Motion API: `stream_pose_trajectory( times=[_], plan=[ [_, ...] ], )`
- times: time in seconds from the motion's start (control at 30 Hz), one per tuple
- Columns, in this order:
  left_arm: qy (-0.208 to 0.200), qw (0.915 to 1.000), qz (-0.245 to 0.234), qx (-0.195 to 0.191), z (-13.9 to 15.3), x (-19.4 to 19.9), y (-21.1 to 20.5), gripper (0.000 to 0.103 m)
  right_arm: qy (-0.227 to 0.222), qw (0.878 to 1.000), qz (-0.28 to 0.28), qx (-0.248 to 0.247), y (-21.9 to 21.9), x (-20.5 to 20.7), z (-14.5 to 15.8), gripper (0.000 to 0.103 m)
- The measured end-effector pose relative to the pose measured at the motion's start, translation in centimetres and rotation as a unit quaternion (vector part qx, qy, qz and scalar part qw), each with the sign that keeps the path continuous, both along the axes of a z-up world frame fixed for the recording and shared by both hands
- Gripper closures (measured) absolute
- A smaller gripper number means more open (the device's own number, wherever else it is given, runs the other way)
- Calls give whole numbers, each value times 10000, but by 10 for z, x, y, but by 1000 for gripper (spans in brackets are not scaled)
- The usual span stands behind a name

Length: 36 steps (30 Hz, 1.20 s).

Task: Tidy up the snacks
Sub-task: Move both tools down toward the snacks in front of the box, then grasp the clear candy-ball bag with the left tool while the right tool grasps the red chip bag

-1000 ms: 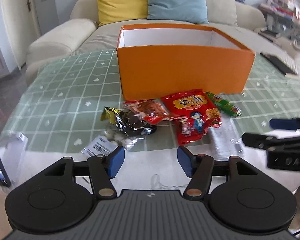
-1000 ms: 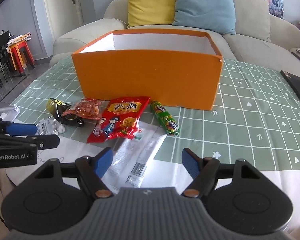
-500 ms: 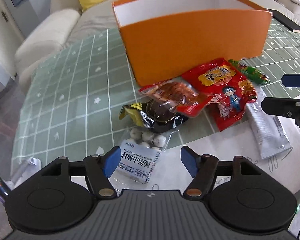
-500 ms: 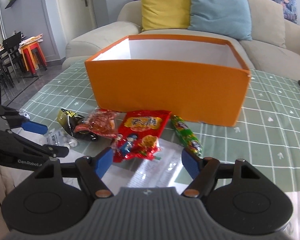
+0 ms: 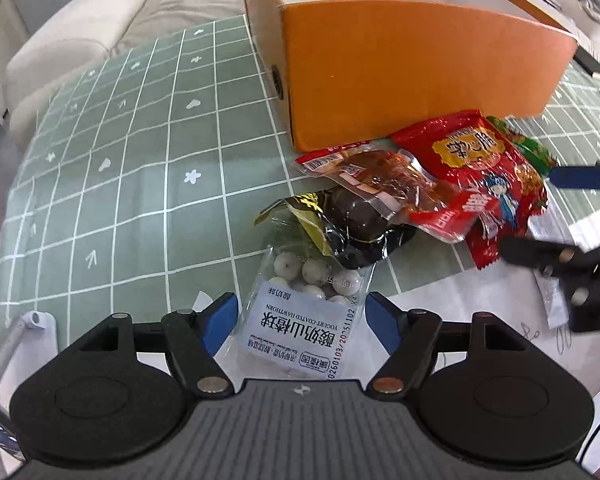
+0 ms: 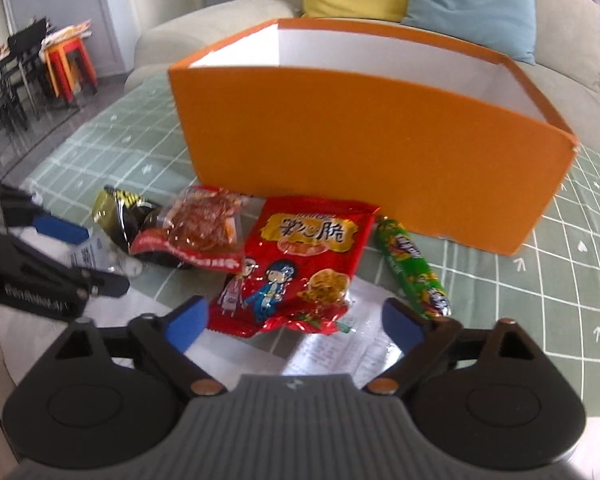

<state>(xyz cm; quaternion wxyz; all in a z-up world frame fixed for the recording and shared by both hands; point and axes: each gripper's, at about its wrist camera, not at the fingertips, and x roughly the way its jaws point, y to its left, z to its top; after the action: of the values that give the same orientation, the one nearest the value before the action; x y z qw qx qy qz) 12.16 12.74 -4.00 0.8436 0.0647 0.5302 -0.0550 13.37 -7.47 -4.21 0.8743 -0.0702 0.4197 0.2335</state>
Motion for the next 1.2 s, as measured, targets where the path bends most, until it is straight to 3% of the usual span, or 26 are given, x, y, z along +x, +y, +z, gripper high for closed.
stream_pose_trajectory(
  times=[0.3,0.47,0.73,1.2],
  plan=[
    [128,9994,155,-286,-5,4,4,23,-113,9999,76,-85,13,14,-10,11],
    [58,9993,239,-280,-5,2,2,25,-136,9998,139,-86,16,15,-13,26],
    [22,9981,430,-448,-2,-5,1,29,-315,9992,133,-192,15,11,-5,41],
    [-135,9928,469,-1090,12,-35,-25,31,-249,9997,-68,3,-20,-8,22,42]
  ],
)
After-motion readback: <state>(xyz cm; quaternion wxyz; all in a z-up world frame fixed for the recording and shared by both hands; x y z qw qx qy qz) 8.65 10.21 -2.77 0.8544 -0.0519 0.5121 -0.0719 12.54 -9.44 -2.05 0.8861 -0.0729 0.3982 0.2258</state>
